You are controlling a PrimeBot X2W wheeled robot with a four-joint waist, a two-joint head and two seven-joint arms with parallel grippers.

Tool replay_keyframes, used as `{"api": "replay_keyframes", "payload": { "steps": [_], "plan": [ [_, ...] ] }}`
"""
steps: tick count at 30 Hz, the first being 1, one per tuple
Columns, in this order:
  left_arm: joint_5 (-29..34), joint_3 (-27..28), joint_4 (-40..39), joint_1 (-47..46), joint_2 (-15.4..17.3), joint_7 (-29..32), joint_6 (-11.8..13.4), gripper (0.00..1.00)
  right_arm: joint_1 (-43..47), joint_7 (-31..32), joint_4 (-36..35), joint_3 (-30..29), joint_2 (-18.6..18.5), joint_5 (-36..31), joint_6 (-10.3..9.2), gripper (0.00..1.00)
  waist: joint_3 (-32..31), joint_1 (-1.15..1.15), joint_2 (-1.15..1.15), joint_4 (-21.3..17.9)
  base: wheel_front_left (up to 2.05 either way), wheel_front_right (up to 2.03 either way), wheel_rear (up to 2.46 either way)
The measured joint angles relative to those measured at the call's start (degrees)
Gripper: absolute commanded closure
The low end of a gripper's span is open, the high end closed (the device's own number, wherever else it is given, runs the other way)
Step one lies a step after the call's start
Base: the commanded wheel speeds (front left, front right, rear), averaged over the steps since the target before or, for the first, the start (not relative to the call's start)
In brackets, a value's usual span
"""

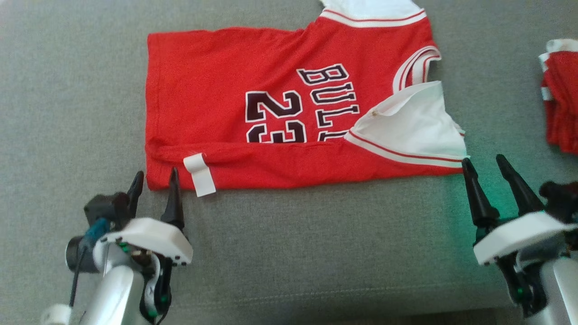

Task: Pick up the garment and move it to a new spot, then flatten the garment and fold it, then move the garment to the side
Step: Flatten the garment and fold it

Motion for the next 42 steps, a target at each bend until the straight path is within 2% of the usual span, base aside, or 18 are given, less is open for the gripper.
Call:
{"api": "replay_keyframes", "payload": {
  "steps": [6,13,14,15,16,17,22,27,37,38,39,40,42],
  "plan": [
    [-3.23,0.75,4.43,-3.75,-0.79,2.24,-1.46,0.00,-5.27,3.36,4.91,1.19,-1.15,1.05,0.00,0.00,3.04,0.00,0.00,0.71,0.00,0.00,0.00],
    [-4.98,0.42,5.27,-5.52,-0.91,4.71,-3.02,0.00,-8.59,7.49,9.92,3.02,-1.10,3.34,0.00,0.00,4.40,0.00,0.00,1.56,0.00,0.00,0.00],
    [-4.98,0.26,5.13,-5.53,-0.91,4.74,-3.03,0.08,-9.05,7.93,10.35,3.09,-1.10,3.85,0.00,0.00,4.47,0.00,0.00,1.69,0.00,0.00,0.00],
    [-4.97,0.11,4.90,-5.54,-0.91,5.00,-3.01,0.61,-9.43,7.94,10.40,3.09,-1.10,4.26,0.00,0.26,4.55,0.00,0.00,1.83,0.00,0.00,0.00],
    [-4.91,-0.02,4.74,-5.54,-0.81,5.22,-3.01,1.00,-9.84,8.14,10.59,3.10,-1.04,4.50,0.00,0.64,4.61,0.00,0.00,1.96,0.00,0.00,0.00],
    [-4.91,-0.31,4.67,-5.52,-0.71,5.23,-3.02,1.00,-10.18,8.47,10.83,3.07,-0.92,5.08,0.00,1.00,4.60,0.00,0.00,2.09,0.00,0.00,0.00],
    [-4.27,-1.08,3.49,-4.85,-0.25,5.20,-3.13,1.00,-9.57,8.53,10.63,2.75,-0.41,6.35,0.00,1.00,3.92,0.00,0.00,2.47,0.00,0.00,0.00],
    [-3.90,-1.24,1.20,-2.40,0.92,5.34,-2.86,1.00,-5.31,8.26,8.16,0.84,0.41,6.98,0.00,1.00,2.27,0.00,0.00,2.54,0.00,0.00,0.00],
    [-5.58,-0.60,-4.48,9.61,3.60,10.43,-0.46,1.00,9.05,12.36,-1.35,-2.86,4.04,6.61,0.00,1.00,-4.12,0.00,0.00,1.67,0.00,0.00,0.00],
    [-5.67,-0.59,-4.65,10.81,3.61,10.79,-0.31,0.52,10.15,12.77,-1.74,-2.91,4.38,6.60,0.00,0.95,-4.64,0.00,0.00,1.59,0.00,0.00,0.00],
    [-6.03,-0.58,-4.75,11.82,3.64,11.15,-0.04,0.00,11.18,13.01,-2.10,-2.97,4.68,6.34,0.00,0.51,-5.10,0.00,0.00,1.49,0.00,0.00,0.00],
    [-6.16,-0.57,-4.79,12.62,3.65,11.33,0.18,0.00,11.89,13.16,-2.45,-3.04,4.98,6.04,0.00,0.00,-5.49,0.00,0.00,1.36,0.00,0.00,0.00],
    [-6.17,-0.34,-4.88,13.46,3.78,11.25,0.68,0.00,12.35,12.76,-3.26,-3.52,5.27,5.69,0.00,0.00,-6.03,0.00,0.00,1.12,0.00,0.00,0.00]
  ]
}}
